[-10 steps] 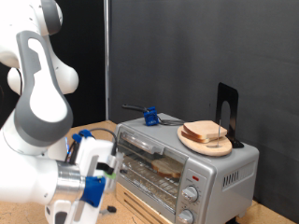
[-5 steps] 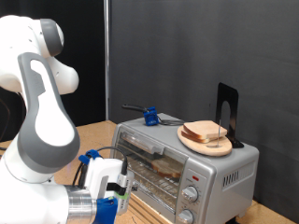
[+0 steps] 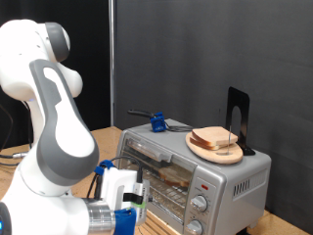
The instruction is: Make a piece of toast with the oven
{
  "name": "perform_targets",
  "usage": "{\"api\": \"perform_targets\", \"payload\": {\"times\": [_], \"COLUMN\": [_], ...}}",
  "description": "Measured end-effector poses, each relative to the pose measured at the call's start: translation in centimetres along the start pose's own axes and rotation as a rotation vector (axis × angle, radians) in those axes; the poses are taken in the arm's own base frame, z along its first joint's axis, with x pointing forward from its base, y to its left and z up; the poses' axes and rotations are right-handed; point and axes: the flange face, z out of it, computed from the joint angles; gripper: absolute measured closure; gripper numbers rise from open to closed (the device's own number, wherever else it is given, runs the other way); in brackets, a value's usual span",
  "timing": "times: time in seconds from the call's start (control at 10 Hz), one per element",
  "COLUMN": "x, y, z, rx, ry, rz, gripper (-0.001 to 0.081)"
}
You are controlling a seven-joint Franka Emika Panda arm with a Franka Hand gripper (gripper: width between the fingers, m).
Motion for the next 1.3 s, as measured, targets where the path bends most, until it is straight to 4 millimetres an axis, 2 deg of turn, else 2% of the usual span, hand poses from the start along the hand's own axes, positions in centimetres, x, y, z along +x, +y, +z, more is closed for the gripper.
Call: {"api": "perform_targets", "payload": {"times": [0.2,0.5,0.7,1.1,1.3], "x": [0.9,2.1,2.9,3.3,3.5], "y": [0.7,1.7,1.6,2.6,3.2], "z": [0.3,0.4,0.9,2.1,2.0], "rx": [-0.002,0.005,0.042,0.103,0.094], "ry": [-0.048,-0.041,-0.004,0.000,0.013], "rz": [-0.043,-0.066,-0.063,0.011,0.023], "gripper": [-0.0002,-0.0002,-0.0002,-0.0002,-0.0002]}}
